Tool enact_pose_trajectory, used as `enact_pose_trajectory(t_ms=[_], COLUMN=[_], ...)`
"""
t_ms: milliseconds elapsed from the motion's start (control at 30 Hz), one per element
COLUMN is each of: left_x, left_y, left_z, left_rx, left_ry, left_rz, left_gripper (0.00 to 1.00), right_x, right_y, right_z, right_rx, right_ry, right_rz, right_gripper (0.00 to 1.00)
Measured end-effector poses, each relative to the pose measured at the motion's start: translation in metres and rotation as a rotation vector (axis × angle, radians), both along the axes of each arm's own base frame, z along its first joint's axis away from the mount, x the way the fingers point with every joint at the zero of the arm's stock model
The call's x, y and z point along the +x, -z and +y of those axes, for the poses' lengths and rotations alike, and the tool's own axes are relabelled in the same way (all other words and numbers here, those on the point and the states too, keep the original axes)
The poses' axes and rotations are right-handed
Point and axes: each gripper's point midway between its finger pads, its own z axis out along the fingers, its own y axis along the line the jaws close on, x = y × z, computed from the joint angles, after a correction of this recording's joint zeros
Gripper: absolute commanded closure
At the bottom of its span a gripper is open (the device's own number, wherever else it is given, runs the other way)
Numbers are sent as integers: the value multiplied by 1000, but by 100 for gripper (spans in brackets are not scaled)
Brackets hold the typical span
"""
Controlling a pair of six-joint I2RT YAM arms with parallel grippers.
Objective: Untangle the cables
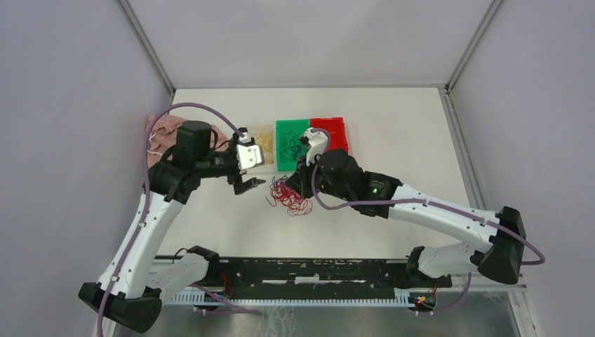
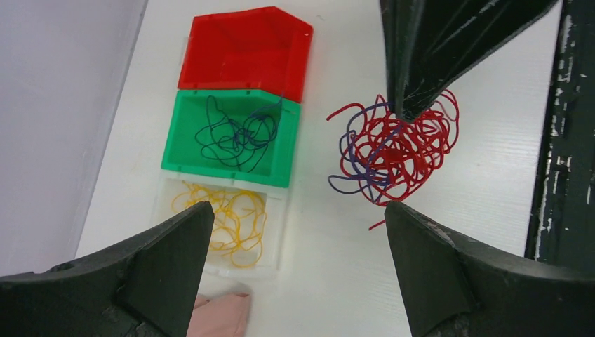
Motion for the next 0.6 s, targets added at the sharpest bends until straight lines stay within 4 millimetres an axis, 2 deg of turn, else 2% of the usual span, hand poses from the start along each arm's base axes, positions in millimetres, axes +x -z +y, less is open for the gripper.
enact_pose_trajectory(t_ms=[100,333,467,600], left_x=[-12,-24,-37,-42], left_y=[1,2,16,28], left_z=[-7,-23,-36,-39], left_rx=[-24,-74,-59,-32], left_ry=[65,170,235,262], left_rz=[9,24,48,53], left_gripper=[6,12,13,16], right_x=[-8,-30,-37,-44], right_y=[-11,-16,-20,-17], right_z=[3,15,24,26], right_rx=[50,107,148,153], right_ry=[-83,-245,-305,-341], right_rz=[-10,27,44,81], right_gripper=[100,100,100,100])
